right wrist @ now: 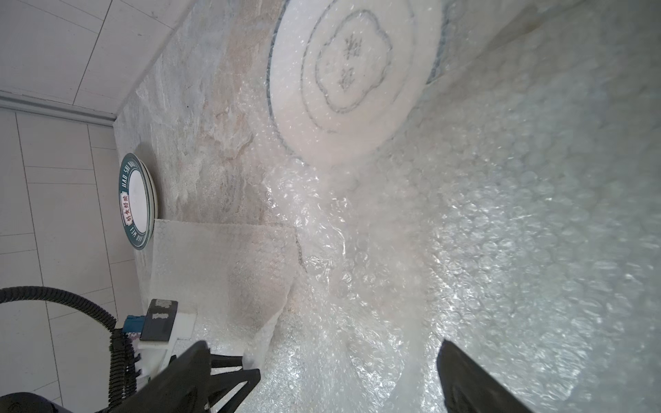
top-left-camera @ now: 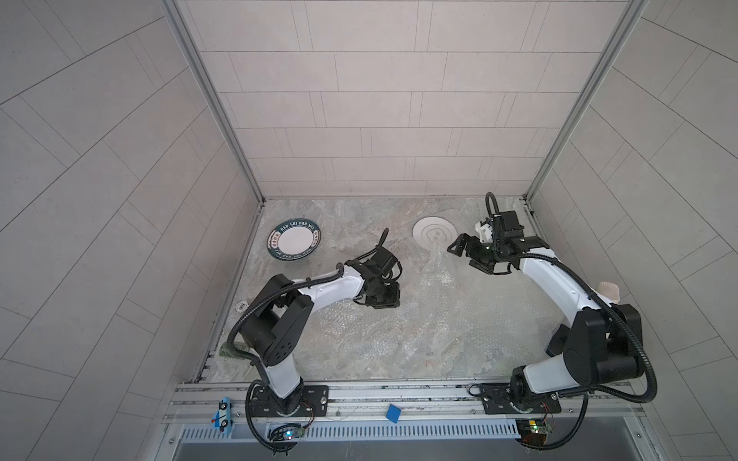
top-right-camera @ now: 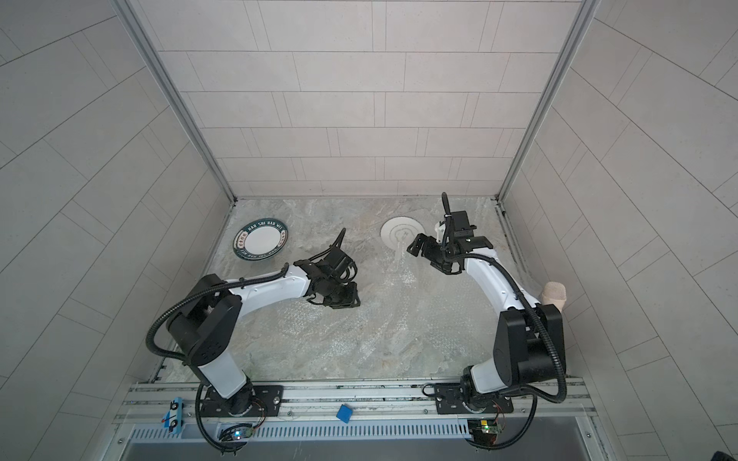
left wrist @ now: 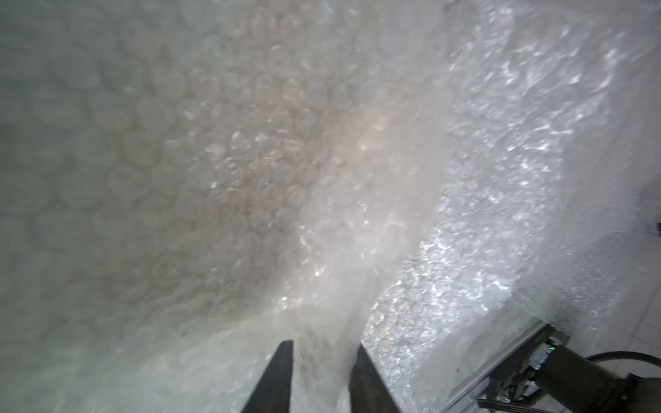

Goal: Unpack dinner plates from bubble wrap
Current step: Adjust the bubble wrap at the center of the board, then pick up the bubble wrap from the center of the board.

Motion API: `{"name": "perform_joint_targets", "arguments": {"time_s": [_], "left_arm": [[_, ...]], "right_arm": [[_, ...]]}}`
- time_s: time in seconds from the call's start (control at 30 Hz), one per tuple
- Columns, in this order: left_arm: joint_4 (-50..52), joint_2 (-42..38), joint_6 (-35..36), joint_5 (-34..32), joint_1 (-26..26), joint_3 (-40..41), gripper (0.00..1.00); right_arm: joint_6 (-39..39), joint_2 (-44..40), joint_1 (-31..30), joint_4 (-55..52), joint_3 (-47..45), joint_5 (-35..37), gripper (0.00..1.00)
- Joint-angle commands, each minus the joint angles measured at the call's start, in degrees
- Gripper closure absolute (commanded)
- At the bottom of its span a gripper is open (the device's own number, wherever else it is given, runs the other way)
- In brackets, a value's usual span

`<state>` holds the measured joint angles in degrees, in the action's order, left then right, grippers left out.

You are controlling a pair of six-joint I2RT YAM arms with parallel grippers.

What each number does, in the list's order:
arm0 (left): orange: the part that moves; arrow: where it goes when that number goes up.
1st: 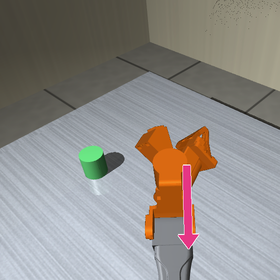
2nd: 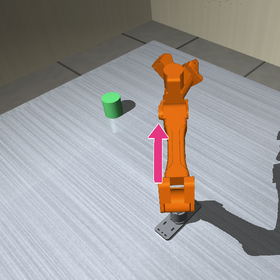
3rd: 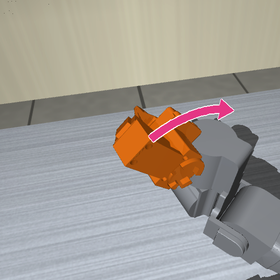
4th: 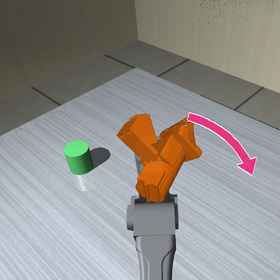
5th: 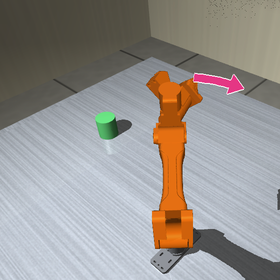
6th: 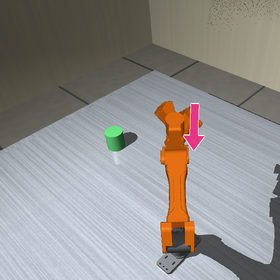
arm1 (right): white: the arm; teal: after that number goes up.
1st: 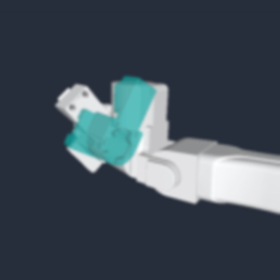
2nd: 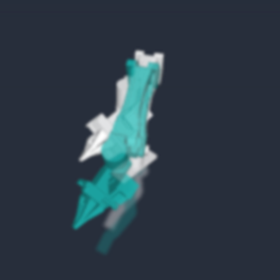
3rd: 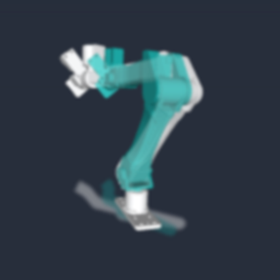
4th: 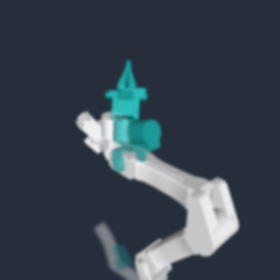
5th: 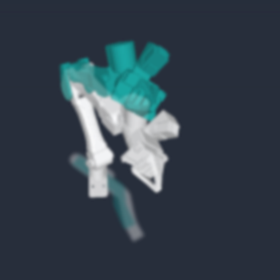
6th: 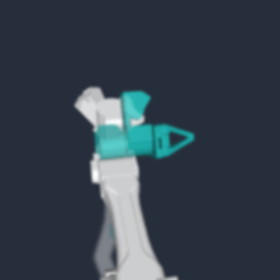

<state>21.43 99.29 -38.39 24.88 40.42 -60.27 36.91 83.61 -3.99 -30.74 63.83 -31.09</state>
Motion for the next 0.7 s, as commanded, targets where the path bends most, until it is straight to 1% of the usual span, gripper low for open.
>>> {"name": "perform_joint_targets", "arguments": {"time_s": [0.0, 0.07, 0.13, 0.17, 0.23, 0.3, 0.4, 0.53, 0.57, 0.6, 0.67], "left_arm": [[-10.02, -1.49, -2.83, 7.49, 0.24, 2.37, 0.35], [-10.74, -3.92, -2.83, 9.04, -0.16, 3.25, 0.24], [-11.32, -7.1, -2.83, 11.19, -1.15, 4.02, 0.19], [-12.29, -9.11, -4.45, 12.99, -1.7, 4.5, 0.16], [-14.65, -12.72, -5.37, 17.24, -2.31, 5.04, 0.1], [-16.06, -15.61, -5.47, 21.53, -2.41, 4.83, 0.06], [-20.09, -18.83, -7.66, 25.66, -2.45, 5.51, 0.05], [-27.36, -21.61, -12.47, 26.74, -4.53, 7.37, 0.05], [-27.38, -21.99, -12.89, 25.45, -5.19, 7.75, 0.05], [-24.57, -22.28, -11.72, 21.92, -5.56, 7.76, 0.05], [-20.58, -21.49, -9.05, 17.4, -6.77, 7.55, 0.03]], "right_arm": [[-0.35, 0.67, 1.35, -1.28, 0.43, -1.13, 0.0], [-0.04, 1.83, 1.96, -0.62, 1.02, -1.86, 0.0], [-0.08, 2.6, 2.14, -0.45, 2.1, -1.71, 0.0], [-0.01, 3.07, 2.27, -0.45, 2.7, -1.65, 0.0], [0.58, 4.11, 2.49, 0.03, 3.52, -1.69, 0.0], [1.51, 5.31, 2.6, 1.01, 4.17, -1.74, 0.0], [3.34, 6.91, 2.8, 3.48, 4.44, -1.26, 0.0], [4.98, 10.08, 3.81, 5.59, 5.87, 0.49, 0.01], [5.06, 11.27, 4.11, 6.11, 6.61, 0.98, 0.02], [4.5, 12.58, 4.24, 6.0, 7.71, 2.5, 0.02], [3.11, 15.63, 4.25, 6.0, 9.84, 5.24, 0.03]]}}
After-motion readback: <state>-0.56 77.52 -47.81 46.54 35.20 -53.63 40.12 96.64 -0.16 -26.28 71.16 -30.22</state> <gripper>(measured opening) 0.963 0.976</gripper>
